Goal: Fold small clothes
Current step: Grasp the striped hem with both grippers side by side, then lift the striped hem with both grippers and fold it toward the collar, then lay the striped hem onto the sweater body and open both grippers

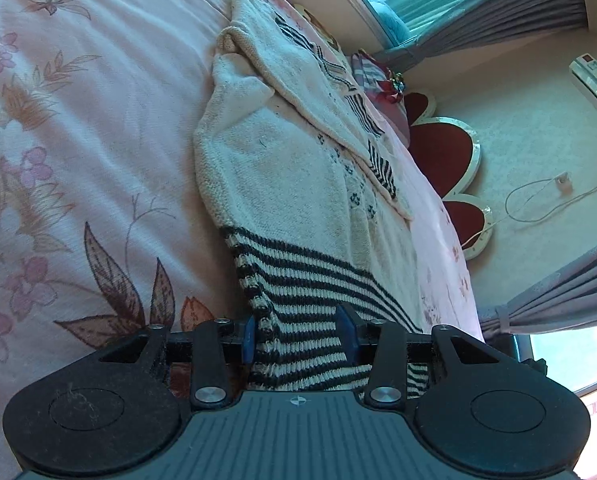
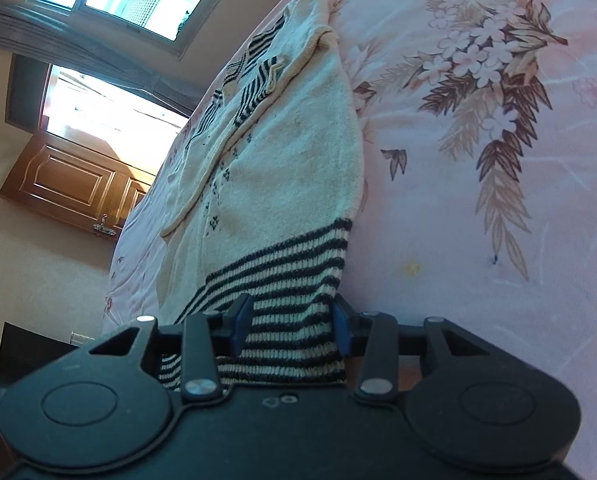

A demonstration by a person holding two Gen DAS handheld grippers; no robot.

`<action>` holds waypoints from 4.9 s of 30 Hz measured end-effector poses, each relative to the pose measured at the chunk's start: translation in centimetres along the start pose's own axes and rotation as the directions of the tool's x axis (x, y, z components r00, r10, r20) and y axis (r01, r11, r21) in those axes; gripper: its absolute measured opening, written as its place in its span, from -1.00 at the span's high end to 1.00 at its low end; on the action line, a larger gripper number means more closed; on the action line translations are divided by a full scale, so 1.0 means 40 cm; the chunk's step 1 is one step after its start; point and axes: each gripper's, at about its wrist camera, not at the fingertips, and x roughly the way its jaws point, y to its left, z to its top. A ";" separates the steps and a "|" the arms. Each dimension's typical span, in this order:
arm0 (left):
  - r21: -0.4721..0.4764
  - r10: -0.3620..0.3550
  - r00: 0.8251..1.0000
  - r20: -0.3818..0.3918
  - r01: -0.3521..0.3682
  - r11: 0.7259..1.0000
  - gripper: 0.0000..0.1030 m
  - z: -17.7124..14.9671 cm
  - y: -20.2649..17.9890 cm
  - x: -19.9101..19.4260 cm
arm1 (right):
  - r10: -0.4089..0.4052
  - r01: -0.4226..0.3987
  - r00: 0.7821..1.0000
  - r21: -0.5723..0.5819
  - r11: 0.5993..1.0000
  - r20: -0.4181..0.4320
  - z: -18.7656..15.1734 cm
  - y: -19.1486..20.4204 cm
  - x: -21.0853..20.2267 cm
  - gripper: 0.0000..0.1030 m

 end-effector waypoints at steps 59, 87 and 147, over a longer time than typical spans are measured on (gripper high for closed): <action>0.070 -0.084 0.946 0.314 0.065 0.995 0.91 0.423 -0.144 0.079 | 0.133 -0.109 0.965 -0.114 0.987 0.226 0.444 0.149 0.052 0.89; -0.045 0.011 0.930 0.368 0.006 0.999 -0.53 0.754 -0.055 0.487 | 0.126 -0.148 0.965 0.084 0.985 0.228 0.781 -0.012 0.403 0.21; 0.528 0.341 0.877 0.337 -0.476 0.703 -0.31 0.688 -0.223 0.560 | -0.306 0.406 0.911 -0.732 0.546 0.277 0.681 0.248 0.588 -0.07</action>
